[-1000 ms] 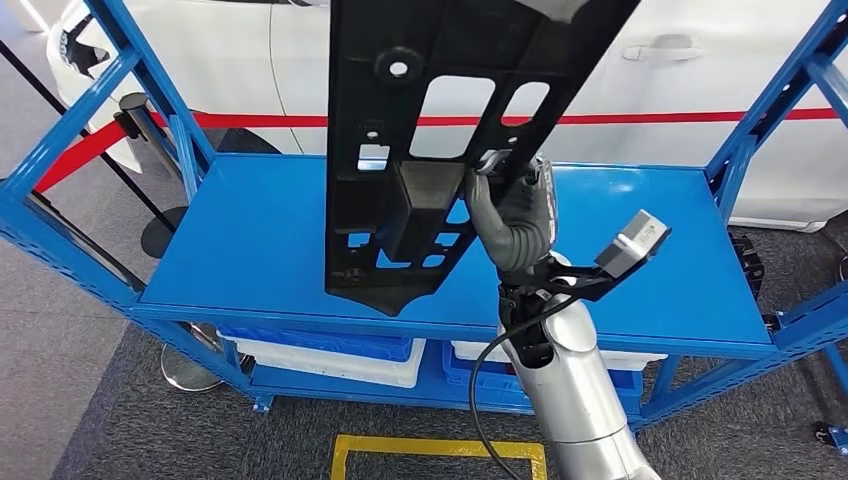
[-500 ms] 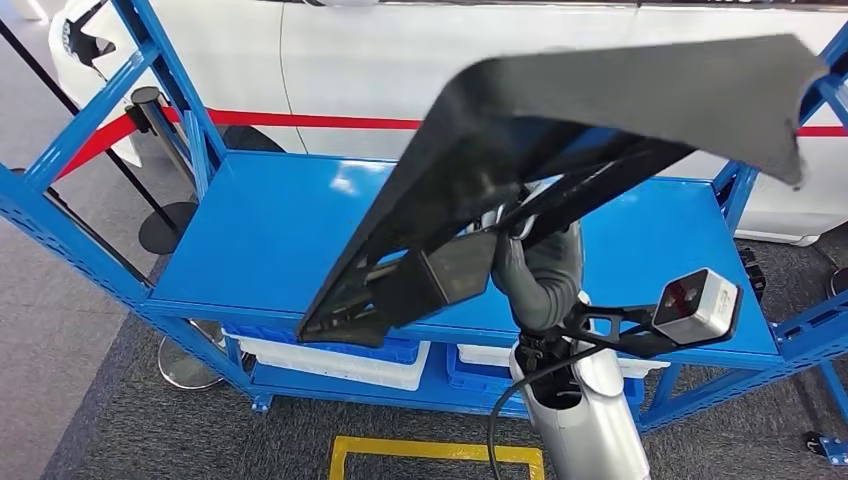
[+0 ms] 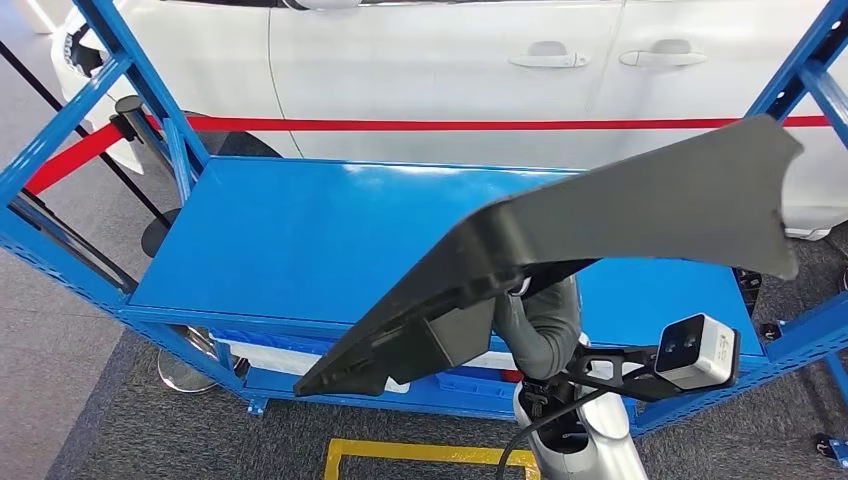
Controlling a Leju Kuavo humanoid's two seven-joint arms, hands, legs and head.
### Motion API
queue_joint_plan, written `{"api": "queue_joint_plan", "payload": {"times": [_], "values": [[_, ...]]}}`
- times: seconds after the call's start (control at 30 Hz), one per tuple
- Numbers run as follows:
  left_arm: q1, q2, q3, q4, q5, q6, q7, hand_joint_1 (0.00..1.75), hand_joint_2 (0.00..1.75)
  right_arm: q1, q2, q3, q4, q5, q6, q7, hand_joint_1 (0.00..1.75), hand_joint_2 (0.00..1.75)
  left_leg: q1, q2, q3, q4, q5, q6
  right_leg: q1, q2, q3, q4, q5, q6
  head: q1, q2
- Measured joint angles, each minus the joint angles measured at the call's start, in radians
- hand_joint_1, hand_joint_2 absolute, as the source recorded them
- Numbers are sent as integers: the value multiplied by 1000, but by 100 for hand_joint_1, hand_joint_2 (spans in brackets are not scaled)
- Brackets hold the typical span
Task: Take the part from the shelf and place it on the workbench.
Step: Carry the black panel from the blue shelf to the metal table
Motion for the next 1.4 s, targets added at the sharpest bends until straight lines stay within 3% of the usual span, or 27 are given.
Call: {"api": "queue_joint_plan", "payload": {"times": [0.03,0.13,0.2,0.27,0.33,0.43,0.47,0.5,0.53,0.63,0.7,0.8,0.87,0.93,1.0,1.03,1.07,1.13,1.2,1.3,1.37,1.4], "values": [[0,0,1,0,2,-2,0,0,175,2,0,0,0,-2,-1,2,175,175,-2,0,13,-30,24,6,3,1,1,0,0,0,0,0],[-2,3,7,0,4,-7,0,0,175,3,0,1,-4,-7,-3,8,175,175,-15,3,109,-228,111,37,9,1,5,0,0,1,1,0],[-3,7,11,0,8,-8,1,0,175,4,0,2,-6,-11,-3,15,175,175,-25,6,132,-283,123,49,6,-1,4,-1,1,8,0,0],[-3,7,14,0,11,-9,1,0,175,5,-1,2,-7,-15,-3,19,175,175,-24,6,134,-293,132,52,5,-4,4,-2,3,18,-1,0],[-3,7,15,0,14,-10,0,0,175,5,-2,3,-8,-18,-2,19,175,175,-18,8,143,-313,145,57,8,-3,-6,24,-19,27,0,0],[-3,7,17,0,16,-12,-2,0,175,9,-5,3,-6,-23,-1,18,175,175,-15,11,142,-320,153,61,6,-2,-79,183,-107,37,1,0],[-2,7,18,0,15,-14,-5,0,175,12,-8,3,-5,-24,0,17,175,175,-15,11,139,-316,153,61,4,-2,-101,230,-123,39,1,0],[-1,7,19,0,15,-15,-7,0,175,14,-10,3,-3,-25,1,17,175,175,-15,11,137,-313,153,60,2,-2,-110,249,-121,42,1,0],[0,6,20,0,15,-17,-9,0,175,16,-11,3,-1,-26,2,17,175,175,-15,11,134,-308,152,59,-1,-3,-100,229,-101,44,1,0],[-1,5,21,0,15,-20,-13,0,175,15,-13,3,0,-30,3,17,175,175,-15,9,126,-288,144,47,-6,-3,-11,57,-24,42,1,0],[-2,5,21,0,13,-21,-15,0,175,15,-14,2,-2,-32,3,17,175,175,-18,8,118,-278,141,37,-3,0,8,11,-13,32,0,0],[-1,5,21,0,11,-23,-17,0,175,16,-14,0,-4,-34,2,18,175,175,-16,8,112,-272,138,22,-2,1,1,9,-2,12,0,0],[-1,5,21,0,11,-23,-18,0,175,16,-14,-1,-6,-34,2,18,175,175,-13,7,90,-218,92,12,-5,-1,-5,5,7,0,-1,0],[-1,5,21,0,11,-24,-18,0,175,18,-14,-2,-7,-33,2,18,175,175,-11,8,44,-94,15,4,-3,-3,-15,5,14,-6,-1,0],[0,5,21,0,10,-25,-19,0,175,21,-14,-3,-7,-31,2,18,175,175,-9,8,17,-6,-24,3,1,-4,-28,6,23,-7,-1,0],[0,5,21,0,9,-26,-20,0,175,22,-14,-3,-7,-29,2,17,175,175,-9,7,30,-15,-16,6,3,-4,-33,6,27,-7,-1,0],[-1,5,21,0,8,-27,-20,0,175,22,-14,-4,-7,-25,2,17,175,175,-10,7,62,-62,7,11,5,-3,-38,6,32,-6,-1,0],[-4,8,21,0,5,-31,-21,0,175,22,-14,-5,-10,-18,2,16,175,175,-16,8,150,-206,53,29,7,-3,-42,6,41,-3,0,0],[-8,12,21,0,3,-35,-23,0,175,22,-13,-7,-13,-15,2,16,175,175,-26,10,195,-289,72,44,4,-5,-43,4,50,7,-1,0],[-8,13,21,0,2,-38,-27,0,175,22,-13,-10,-15,-11,2,16,175,175,-29,12,193,-308,95,54,-1,-8,-41,-4,62,27,-2,0],[-7,13,21,0,2,-40,-28,0,175,23,-13,-12,-16,-9,2,16,175,175,-23,15,188,-325,121,62,0,-6,-55,25,26,37,-2,0],[-8,13,21,0,2,-41,-29,0,175,24,-13,-13,-16,-8,1,15,175,175,-21,16,181,-328,131,64,0,-4,-71,70,-15,41,-1,0]]}}
